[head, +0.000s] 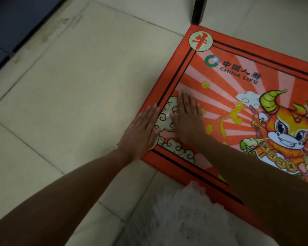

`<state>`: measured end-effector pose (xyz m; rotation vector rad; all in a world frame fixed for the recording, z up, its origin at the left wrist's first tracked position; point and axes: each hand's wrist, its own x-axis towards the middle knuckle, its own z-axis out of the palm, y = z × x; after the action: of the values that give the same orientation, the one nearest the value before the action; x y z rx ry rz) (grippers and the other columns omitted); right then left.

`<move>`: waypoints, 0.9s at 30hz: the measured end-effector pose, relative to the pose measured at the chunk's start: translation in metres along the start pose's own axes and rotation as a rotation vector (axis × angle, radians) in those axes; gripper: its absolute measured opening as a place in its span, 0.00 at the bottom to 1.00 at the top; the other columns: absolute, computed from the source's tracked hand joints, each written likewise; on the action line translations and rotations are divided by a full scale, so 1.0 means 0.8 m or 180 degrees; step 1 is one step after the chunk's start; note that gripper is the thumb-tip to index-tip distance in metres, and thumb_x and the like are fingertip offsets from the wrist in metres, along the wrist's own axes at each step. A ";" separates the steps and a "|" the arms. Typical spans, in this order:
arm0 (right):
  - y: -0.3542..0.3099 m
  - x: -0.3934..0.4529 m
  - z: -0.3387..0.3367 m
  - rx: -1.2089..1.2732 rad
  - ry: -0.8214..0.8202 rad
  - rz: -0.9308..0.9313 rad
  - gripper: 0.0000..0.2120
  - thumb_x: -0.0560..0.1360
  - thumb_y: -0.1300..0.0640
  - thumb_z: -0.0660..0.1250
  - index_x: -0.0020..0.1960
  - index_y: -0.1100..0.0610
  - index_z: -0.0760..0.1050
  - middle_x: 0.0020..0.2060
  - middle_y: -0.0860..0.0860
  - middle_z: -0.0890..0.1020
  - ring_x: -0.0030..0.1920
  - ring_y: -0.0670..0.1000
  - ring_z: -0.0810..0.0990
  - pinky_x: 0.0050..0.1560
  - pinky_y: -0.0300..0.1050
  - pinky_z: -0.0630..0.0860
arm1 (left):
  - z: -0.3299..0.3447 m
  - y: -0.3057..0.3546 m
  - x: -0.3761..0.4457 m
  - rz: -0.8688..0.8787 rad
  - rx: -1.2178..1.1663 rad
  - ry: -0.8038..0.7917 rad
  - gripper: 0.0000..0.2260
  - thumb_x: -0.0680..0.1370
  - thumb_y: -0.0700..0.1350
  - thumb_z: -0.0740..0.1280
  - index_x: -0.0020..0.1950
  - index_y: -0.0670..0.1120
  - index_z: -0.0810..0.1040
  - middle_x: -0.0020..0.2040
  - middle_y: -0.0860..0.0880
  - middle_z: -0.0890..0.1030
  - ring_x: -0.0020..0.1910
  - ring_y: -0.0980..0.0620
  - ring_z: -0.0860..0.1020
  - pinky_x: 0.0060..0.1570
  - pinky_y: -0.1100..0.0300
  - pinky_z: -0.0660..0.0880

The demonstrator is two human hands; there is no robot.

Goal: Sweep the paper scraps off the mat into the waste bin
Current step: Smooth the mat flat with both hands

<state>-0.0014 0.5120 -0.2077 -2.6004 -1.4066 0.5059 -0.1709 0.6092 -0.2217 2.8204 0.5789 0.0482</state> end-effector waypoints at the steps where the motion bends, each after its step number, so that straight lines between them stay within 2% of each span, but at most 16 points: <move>1: 0.000 0.000 0.000 -0.0023 0.0006 0.0001 0.31 0.83 0.44 0.43 0.78 0.57 0.33 0.77 0.52 0.35 0.76 0.51 0.34 0.74 0.49 0.35 | 0.000 0.000 0.000 -0.0001 0.0011 -0.0004 0.27 0.84 0.53 0.47 0.80 0.43 0.49 0.81 0.47 0.50 0.80 0.52 0.47 0.77 0.52 0.50; 6: -0.001 -0.003 0.000 0.0061 0.0133 -0.0254 0.29 0.83 0.50 0.45 0.79 0.57 0.38 0.78 0.52 0.40 0.77 0.52 0.36 0.77 0.51 0.40 | 0.001 0.003 -0.001 0.0044 0.0052 0.0071 0.27 0.84 0.52 0.49 0.80 0.41 0.50 0.81 0.46 0.50 0.80 0.51 0.47 0.77 0.52 0.51; 10: -0.019 0.010 -0.002 0.0411 0.0173 -0.0547 0.29 0.80 0.50 0.41 0.79 0.58 0.44 0.78 0.52 0.45 0.77 0.50 0.41 0.76 0.45 0.40 | 0.002 0.003 -0.001 0.0010 0.0112 0.0106 0.26 0.84 0.52 0.48 0.80 0.41 0.51 0.81 0.45 0.51 0.80 0.51 0.48 0.77 0.52 0.52; 13: -0.044 0.031 0.001 0.0604 0.0116 -0.0578 0.28 0.81 0.50 0.43 0.79 0.58 0.45 0.78 0.51 0.46 0.78 0.50 0.42 0.76 0.45 0.40 | 0.005 0.003 -0.001 0.0067 0.0136 0.0146 0.26 0.85 0.52 0.48 0.79 0.40 0.54 0.80 0.43 0.53 0.80 0.49 0.49 0.77 0.50 0.54; 18: -0.068 0.041 0.019 0.0201 0.0264 -0.0693 0.32 0.80 0.42 0.39 0.79 0.57 0.46 0.78 0.51 0.47 0.78 0.50 0.41 0.77 0.47 0.40 | 0.007 0.001 -0.003 0.0362 0.0225 0.0417 0.23 0.84 0.49 0.54 0.75 0.37 0.63 0.76 0.38 0.60 0.78 0.42 0.57 0.76 0.48 0.57; 22: -0.064 0.042 0.021 -0.0004 0.0382 -0.0868 0.30 0.81 0.43 0.41 0.79 0.57 0.49 0.78 0.51 0.51 0.78 0.50 0.45 0.76 0.47 0.44 | 0.003 0.002 -0.002 0.0301 0.0235 0.0396 0.23 0.84 0.49 0.54 0.75 0.37 0.65 0.75 0.37 0.64 0.77 0.42 0.58 0.75 0.48 0.58; 27: -0.063 0.043 0.019 -0.0100 0.0258 -0.1078 0.30 0.82 0.43 0.39 0.79 0.58 0.49 0.78 0.52 0.51 0.78 0.50 0.45 0.76 0.48 0.47 | 0.005 -0.001 -0.004 0.0250 0.0177 0.0361 0.23 0.83 0.49 0.55 0.74 0.37 0.67 0.74 0.37 0.66 0.77 0.42 0.59 0.75 0.48 0.58</move>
<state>-0.0293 0.5681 -0.2157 -2.3030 -1.7879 0.3289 -0.1737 0.6079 -0.2258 2.9082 0.5009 0.2112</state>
